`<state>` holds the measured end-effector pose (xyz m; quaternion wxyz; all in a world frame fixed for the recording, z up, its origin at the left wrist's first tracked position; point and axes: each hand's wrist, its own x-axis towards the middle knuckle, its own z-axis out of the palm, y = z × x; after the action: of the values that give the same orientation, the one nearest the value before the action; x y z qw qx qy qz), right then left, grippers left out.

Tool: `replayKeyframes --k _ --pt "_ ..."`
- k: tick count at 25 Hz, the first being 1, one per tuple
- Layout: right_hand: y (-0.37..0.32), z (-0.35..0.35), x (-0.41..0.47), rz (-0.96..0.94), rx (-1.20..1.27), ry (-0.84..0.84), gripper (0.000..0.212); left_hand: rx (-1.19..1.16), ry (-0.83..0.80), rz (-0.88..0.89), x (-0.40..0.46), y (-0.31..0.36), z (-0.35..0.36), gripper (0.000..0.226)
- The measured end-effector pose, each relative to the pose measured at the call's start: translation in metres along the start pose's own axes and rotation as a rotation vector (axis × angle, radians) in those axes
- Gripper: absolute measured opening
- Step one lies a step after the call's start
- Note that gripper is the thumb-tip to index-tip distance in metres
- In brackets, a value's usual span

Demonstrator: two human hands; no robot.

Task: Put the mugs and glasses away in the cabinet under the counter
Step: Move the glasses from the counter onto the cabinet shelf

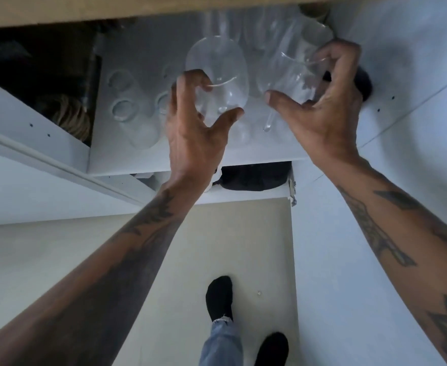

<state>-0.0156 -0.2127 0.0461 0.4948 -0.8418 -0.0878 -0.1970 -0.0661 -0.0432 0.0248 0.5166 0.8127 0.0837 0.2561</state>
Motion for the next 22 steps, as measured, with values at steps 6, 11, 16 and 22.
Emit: replayKeyframes --k 6,11,16,22 --pt "0.02 0.026 0.022 0.011 -0.023 -0.053 0.069 0.001 0.019 -0.006 0.024 -0.013 0.014 0.055" --pt "0.026 0.027 0.025 -0.001 -0.031 -0.081 0.071 0.04 -0.037 0.019 0.023 -0.015 0.013 0.058" --pt "0.022 0.021 0.023 0.023 -0.028 -0.127 0.081 0.04 -0.085 0.01 0.023 -0.019 0.014 0.076" --pt "0.008 0.001 0.022 0.009 -0.071 -0.174 0.084 0.117 -0.096 -0.01 0.029 -0.015 0.009 0.1"
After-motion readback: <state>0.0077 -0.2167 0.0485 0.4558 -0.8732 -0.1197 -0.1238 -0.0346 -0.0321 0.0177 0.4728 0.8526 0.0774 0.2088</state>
